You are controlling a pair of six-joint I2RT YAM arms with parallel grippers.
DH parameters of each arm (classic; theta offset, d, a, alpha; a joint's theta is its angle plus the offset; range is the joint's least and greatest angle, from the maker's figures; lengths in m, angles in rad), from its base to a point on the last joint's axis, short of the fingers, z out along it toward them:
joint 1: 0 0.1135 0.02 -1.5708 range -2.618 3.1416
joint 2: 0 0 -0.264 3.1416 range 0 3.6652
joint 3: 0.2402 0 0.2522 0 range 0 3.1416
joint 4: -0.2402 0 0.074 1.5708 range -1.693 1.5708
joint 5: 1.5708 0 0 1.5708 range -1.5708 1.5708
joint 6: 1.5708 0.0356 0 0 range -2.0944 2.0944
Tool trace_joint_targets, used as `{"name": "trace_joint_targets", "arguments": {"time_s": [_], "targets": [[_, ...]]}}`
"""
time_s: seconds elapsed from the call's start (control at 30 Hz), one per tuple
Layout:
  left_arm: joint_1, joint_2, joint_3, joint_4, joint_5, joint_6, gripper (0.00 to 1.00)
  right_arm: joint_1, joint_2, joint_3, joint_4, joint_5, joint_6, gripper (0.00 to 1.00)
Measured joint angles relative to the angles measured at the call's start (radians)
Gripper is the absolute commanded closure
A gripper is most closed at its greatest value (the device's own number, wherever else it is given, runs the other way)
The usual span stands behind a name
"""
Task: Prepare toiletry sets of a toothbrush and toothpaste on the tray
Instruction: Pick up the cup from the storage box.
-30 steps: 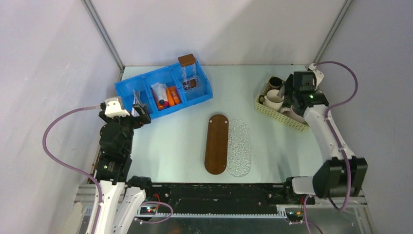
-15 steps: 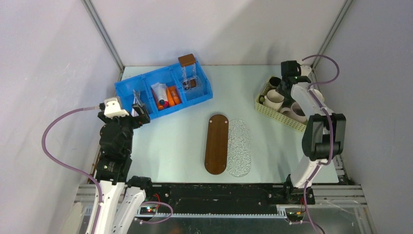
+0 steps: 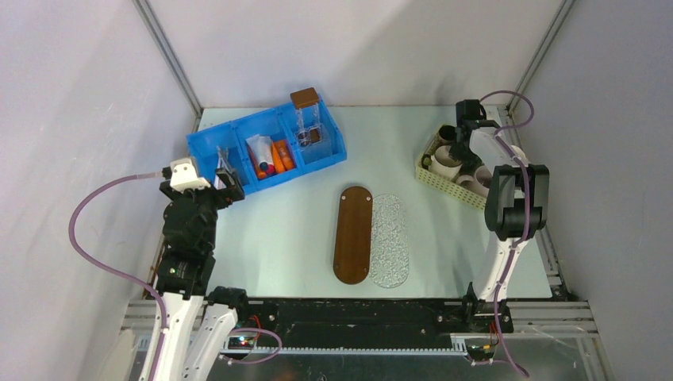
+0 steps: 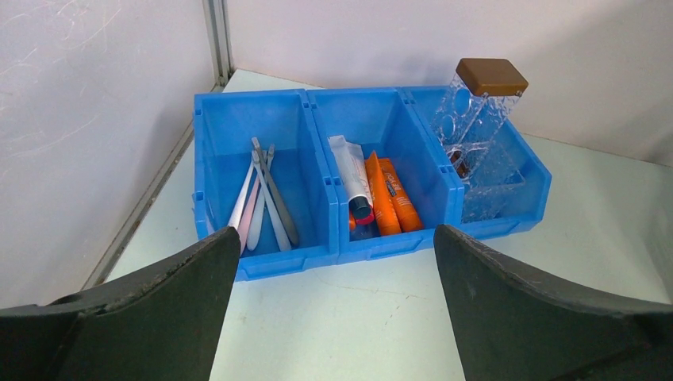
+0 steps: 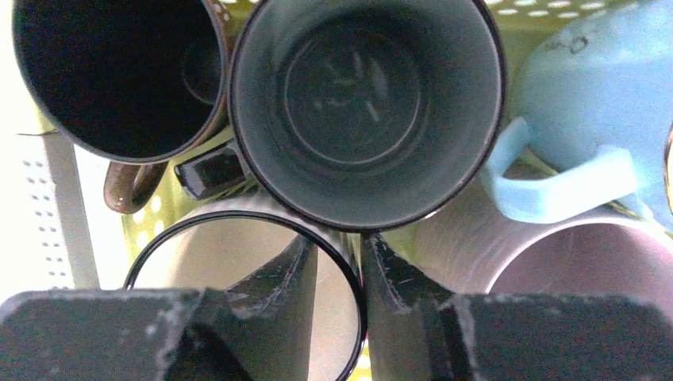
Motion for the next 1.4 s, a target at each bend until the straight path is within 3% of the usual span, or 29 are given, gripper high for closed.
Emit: {"name": "trace_joint_targets", "arguments": {"time_s": [0.17,0.4,0.67,1.0,1.4], "targets": [[0.0,0.004,0.0,0.0,0.0,0.0,0.02,-0.003,0.016,0.021,-0.01,-0.026,-0.054,0.87],[0.0,0.004,0.0,0.0,0.0,0.0,0.02,-0.004,0.018,0.025,-0.001,-0.051,-0.076,0.99],[0.0,0.004,0.0,0.0,0.001,0.0,0.02,-0.01,-0.017,0.023,-0.018,-0.058,-0.104,1.0],[0.0,0.003,0.0,0.0,0.001,0.0,0.02,0.001,-0.212,0.015,-0.04,-0.046,-0.164,1.0],[0.0,0.002,0.0,0.001,0.01,0.0,0.02,0.142,-0.439,-0.056,-0.06,-0.057,-0.212,1.0]]}}
